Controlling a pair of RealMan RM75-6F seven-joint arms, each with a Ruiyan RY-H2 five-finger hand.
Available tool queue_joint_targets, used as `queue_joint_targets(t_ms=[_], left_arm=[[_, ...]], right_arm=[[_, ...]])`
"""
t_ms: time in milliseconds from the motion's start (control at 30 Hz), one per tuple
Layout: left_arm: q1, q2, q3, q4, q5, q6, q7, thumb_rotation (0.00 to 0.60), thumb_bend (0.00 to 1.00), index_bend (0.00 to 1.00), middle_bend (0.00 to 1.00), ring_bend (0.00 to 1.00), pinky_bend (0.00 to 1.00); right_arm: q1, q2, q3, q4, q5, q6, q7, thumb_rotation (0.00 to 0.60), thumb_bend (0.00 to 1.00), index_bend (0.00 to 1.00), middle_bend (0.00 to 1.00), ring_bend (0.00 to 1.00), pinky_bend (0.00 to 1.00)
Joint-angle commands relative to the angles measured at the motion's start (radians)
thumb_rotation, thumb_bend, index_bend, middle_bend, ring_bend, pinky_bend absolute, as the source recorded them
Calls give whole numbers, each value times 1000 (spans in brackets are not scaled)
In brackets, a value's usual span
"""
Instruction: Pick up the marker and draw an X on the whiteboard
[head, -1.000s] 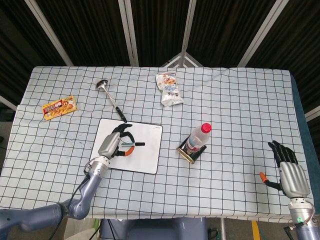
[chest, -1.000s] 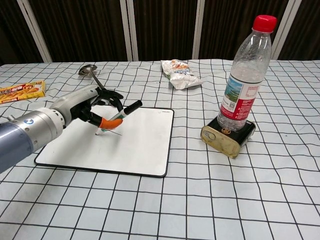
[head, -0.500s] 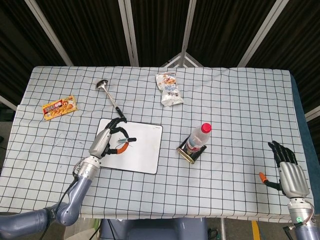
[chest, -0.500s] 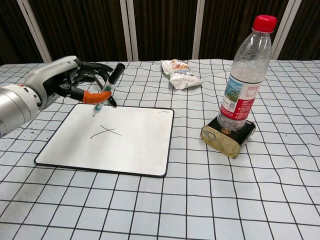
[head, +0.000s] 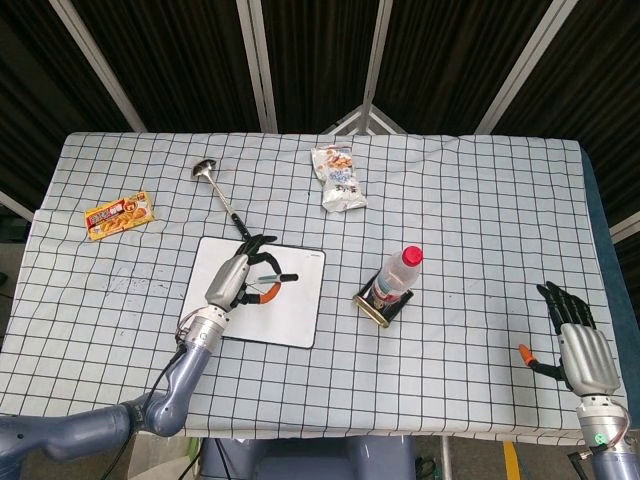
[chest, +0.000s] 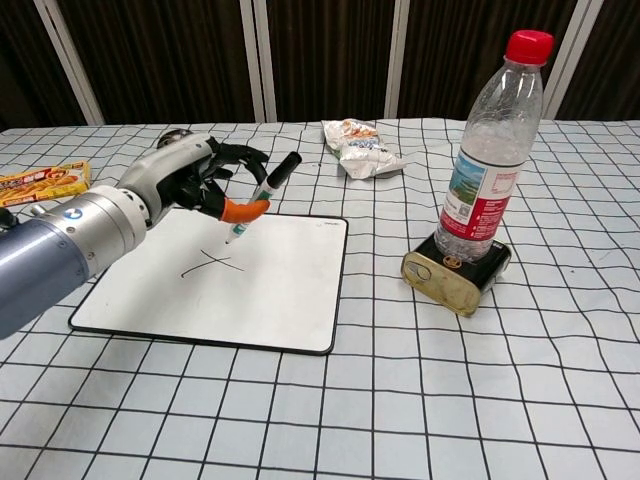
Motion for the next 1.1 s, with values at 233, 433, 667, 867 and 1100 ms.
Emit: queue_joint_targets(t_ms=[233,433,667,867,1100], left_arm=[[-13,-42,0,63,-5,-15,-15,600,557,692,108,0,0],[-15,-57,1,75,2,-21,-36,600,556,692,108,0,0],[-21,-70,-2,91,9,-23,-46,600,557,692,108,0,0],[-23,-78,1,104,11,-28,-44,600,557,693,108,0,0],[-21,-84,7,114,14,-34,-46,600,557,694,108,0,0]], right_arm=[[1,1,0,-1,0,-3,4,600,311,0,0,0,0],[1,2,0,-2,0,-2,4,600,312,0,0,0,0],[1,2,0,-2,1,-3,4,600,312,0,0,0,0],[2,3,0,-2,2,-5,6,600,312,0,0,0,0],[2,3,0,-2,1,-4,7,600,312,0,0,0,0]])
